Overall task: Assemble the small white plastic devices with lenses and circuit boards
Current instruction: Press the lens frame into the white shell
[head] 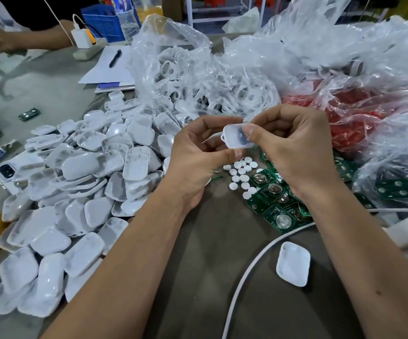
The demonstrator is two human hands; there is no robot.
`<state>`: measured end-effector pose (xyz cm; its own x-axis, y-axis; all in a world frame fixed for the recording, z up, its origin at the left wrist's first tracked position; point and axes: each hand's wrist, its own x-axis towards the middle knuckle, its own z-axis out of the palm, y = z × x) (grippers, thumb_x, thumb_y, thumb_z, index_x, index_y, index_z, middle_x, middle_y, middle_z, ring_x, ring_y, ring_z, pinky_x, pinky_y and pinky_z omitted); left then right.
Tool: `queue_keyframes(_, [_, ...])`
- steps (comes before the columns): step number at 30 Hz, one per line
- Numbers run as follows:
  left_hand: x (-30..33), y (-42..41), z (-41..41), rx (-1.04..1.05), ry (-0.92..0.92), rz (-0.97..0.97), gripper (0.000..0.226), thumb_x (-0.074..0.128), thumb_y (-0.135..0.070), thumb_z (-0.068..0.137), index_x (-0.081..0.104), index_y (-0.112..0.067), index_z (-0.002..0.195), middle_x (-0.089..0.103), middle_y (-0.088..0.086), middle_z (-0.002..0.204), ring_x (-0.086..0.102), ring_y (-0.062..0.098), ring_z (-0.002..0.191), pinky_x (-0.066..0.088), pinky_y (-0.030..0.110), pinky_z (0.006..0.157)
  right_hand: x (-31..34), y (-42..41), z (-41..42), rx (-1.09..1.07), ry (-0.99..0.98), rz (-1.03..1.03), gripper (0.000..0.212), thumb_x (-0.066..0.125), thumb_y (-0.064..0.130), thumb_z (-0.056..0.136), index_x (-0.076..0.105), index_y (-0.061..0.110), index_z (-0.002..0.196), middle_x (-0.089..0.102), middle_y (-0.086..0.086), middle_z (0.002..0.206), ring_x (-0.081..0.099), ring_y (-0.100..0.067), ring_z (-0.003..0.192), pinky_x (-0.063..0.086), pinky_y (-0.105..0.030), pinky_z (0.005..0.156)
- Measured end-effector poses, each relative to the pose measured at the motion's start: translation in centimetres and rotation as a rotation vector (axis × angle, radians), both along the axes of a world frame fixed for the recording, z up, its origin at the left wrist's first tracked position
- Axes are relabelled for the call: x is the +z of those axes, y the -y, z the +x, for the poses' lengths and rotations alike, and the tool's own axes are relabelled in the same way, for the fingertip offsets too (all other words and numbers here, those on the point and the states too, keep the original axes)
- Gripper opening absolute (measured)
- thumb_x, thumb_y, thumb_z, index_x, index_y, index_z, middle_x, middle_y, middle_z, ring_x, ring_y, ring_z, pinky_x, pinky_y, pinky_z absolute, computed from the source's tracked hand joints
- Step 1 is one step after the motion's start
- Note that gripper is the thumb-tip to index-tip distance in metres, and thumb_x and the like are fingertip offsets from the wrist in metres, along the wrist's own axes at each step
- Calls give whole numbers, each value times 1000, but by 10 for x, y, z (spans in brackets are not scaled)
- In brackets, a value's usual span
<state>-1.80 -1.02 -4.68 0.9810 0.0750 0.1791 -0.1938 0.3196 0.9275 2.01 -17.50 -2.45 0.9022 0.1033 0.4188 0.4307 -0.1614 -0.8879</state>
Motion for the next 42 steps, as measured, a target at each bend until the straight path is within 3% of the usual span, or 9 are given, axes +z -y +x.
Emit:
queue_keyframes(10, [1,0,-1,1,-2,1,52,76,22,70,64,10,119,74,19,108,73,24,97,60,32,79,1,-2,-4,-41,53,-82,10,87,14,83,78,14,81,76,4,72,73,-13,63,59,-27,59])
queue_keyframes(17, [2,3,-1,-23,8,-53,57,80,11,66,63,9,120,74,17,108,72,23,99,59,32,82,0,-3,-5,-99,41,-90,11,89,24,80,78,21,79,73,-2,77,68,-32,64,58,-49,56])
queue_keyframes(22, [2,3,-2,-40,9,-81,56,80,8,66,64,6,120,74,17,110,72,23,100,58,31,82,-1,-2,-3,-83,-13,-37,15,90,26,77,76,21,76,72,-1,72,68,-33,63,59,-53,55])
queue_keyframes(26, [1,2,-1,-57,9,-79,52,80,14,70,66,3,118,74,16,113,72,21,99,58,29,82,-3,-2,-1,-90,-69,37,27,93,25,72,68,21,81,64,4,70,55,-11,61,56,-38,56])
queue_keyframes(31, [0,1,1,-71,3,-98,48,79,10,71,67,-1,116,73,16,119,71,23,102,58,32,86,1,5,1,-52,-83,101,15,84,25,86,71,18,84,66,0,69,57,-10,56,47,-24,47])
queue_keyframes(33, [0,0,1,-75,-3,-99,50,79,9,71,67,0,118,72,18,120,70,25,103,58,34,87,4,10,1,-34,-18,15,8,83,20,88,76,20,85,69,-4,70,58,-14,54,49,-24,46])
queue_keyframes(36, [-1,-3,2,-90,-2,-87,51,78,10,72,66,2,121,72,20,120,69,27,104,58,37,89,8,15,1,24,38,-136,8,85,19,86,80,25,88,72,-3,76,61,-32,62,54,-39,53])
queue_keyframes(39, [1,-5,2,-119,5,-66,51,80,9,70,67,0,119,73,18,120,70,27,107,58,36,90,10,16,1,80,66,-242,12,88,21,82,81,28,88,71,2,89,64,-27,73,56,-35,67])
queue_keyframes(42, [2,-5,1,-123,-8,-31,51,81,8,69,69,-2,117,75,14,113,72,22,103,57,29,85,10,16,0,108,98,-298,13,90,22,80,82,29,88,68,0,89,61,-20,73,51,-28,68])
